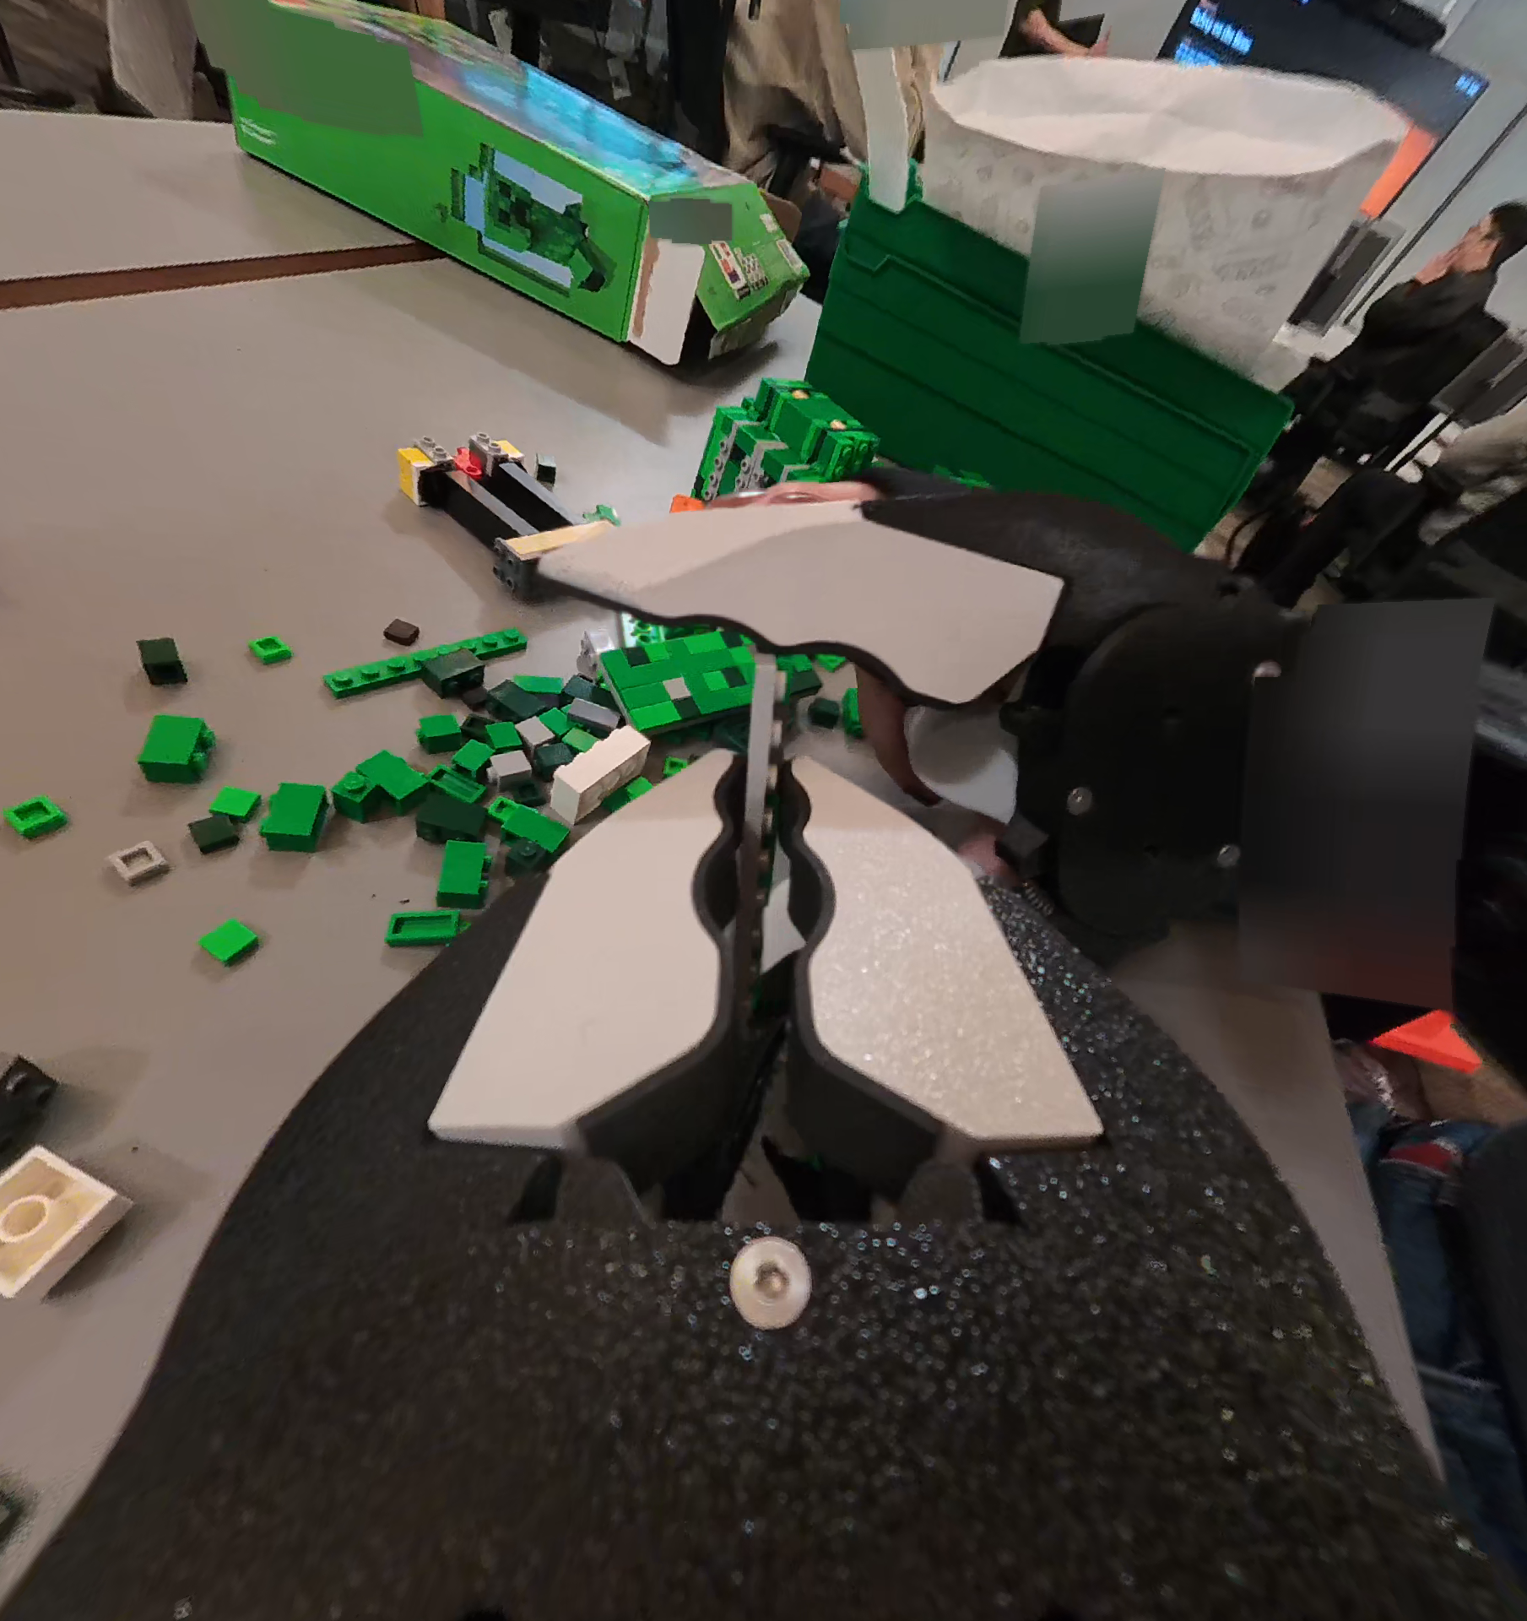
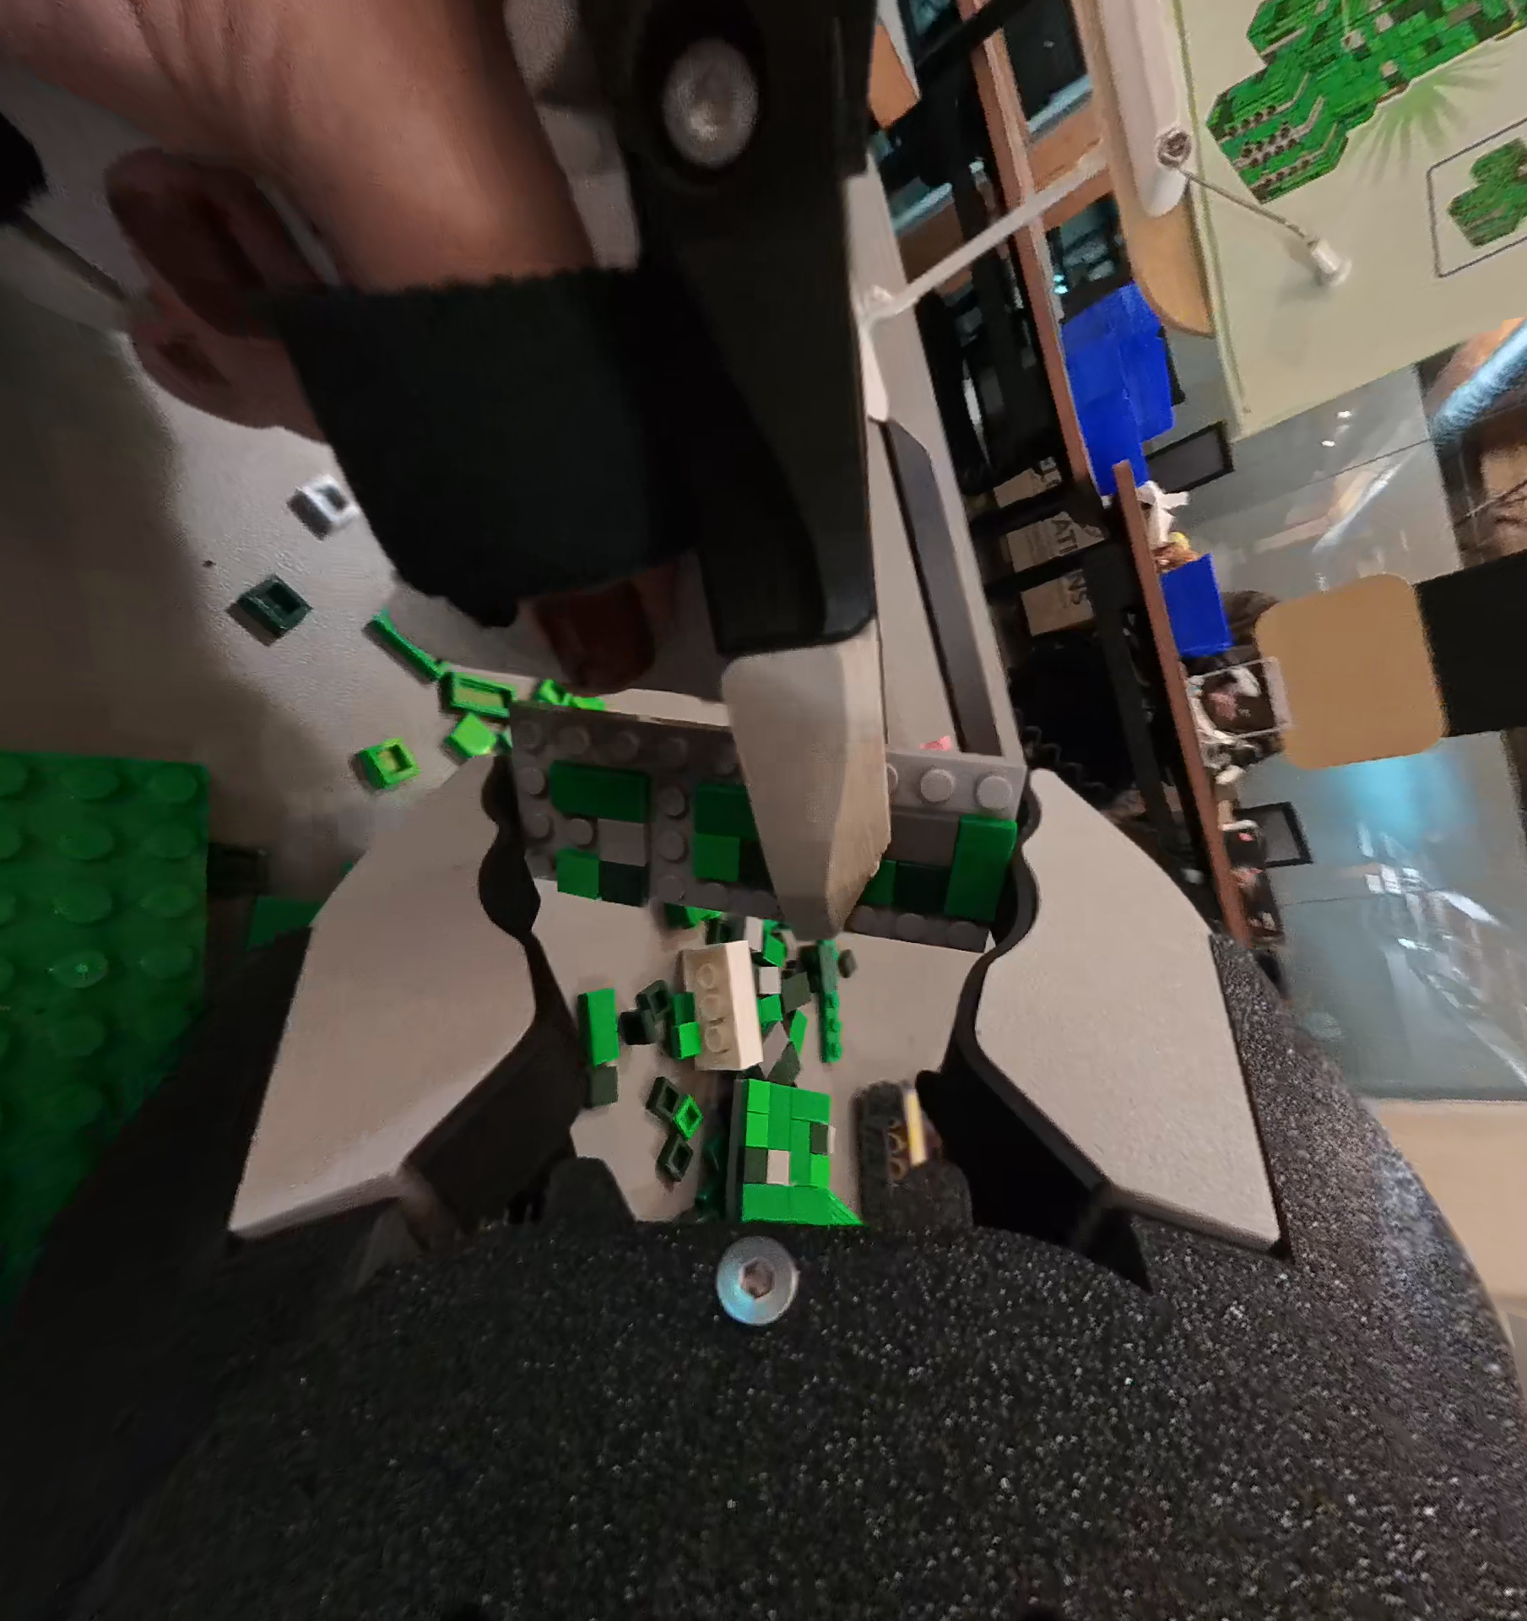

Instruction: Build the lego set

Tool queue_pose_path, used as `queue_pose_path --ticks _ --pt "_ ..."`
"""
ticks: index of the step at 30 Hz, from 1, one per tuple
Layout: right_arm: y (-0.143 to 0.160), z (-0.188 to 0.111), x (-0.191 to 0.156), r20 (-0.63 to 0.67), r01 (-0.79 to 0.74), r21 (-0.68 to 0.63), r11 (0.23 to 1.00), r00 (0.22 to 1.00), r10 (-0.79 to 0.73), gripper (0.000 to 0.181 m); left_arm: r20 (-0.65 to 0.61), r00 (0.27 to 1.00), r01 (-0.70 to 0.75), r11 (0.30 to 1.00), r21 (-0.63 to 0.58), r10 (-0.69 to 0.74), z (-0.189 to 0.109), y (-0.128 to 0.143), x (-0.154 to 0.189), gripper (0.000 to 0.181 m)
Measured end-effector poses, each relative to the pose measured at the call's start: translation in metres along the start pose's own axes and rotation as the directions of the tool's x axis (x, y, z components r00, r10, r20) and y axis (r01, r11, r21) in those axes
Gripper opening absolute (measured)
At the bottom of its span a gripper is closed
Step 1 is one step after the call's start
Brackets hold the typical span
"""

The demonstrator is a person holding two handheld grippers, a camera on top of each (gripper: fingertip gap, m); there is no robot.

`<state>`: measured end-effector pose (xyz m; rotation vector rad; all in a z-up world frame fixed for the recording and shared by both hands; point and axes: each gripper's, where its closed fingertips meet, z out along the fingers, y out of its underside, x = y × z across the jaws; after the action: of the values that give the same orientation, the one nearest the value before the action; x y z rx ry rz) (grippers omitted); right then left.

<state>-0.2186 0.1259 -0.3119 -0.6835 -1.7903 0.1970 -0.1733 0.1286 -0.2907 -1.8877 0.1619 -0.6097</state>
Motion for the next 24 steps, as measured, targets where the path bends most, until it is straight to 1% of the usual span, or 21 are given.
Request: queue_pose_path --ticks 5,9,24 --pt "0.003 0.008 0.009 -0.136 0.101 -0.080 0.992 0.985 -0.111 0.102 -0.073 0.979 0.196 0.978 0.069 -0.191 -0.002 -0.003 -0.005 0.009" --pt "0.007 0.015 0.010 -0.178 0.125 -0.125 0.984 0.973 -0.146 0.103 -0.092 0.954 0.293 0.952 0.084 -0.286 -0.002 -0.002 -0.012 0.010" --pt "0.008 0.019 0.017 -0.235 0.166 -0.183 0.969 0.950 -0.207 0.103 -0.093 0.927 0.373 0.920 0.118 -0.364 -0.003 -0.006 -0.017 0.011"
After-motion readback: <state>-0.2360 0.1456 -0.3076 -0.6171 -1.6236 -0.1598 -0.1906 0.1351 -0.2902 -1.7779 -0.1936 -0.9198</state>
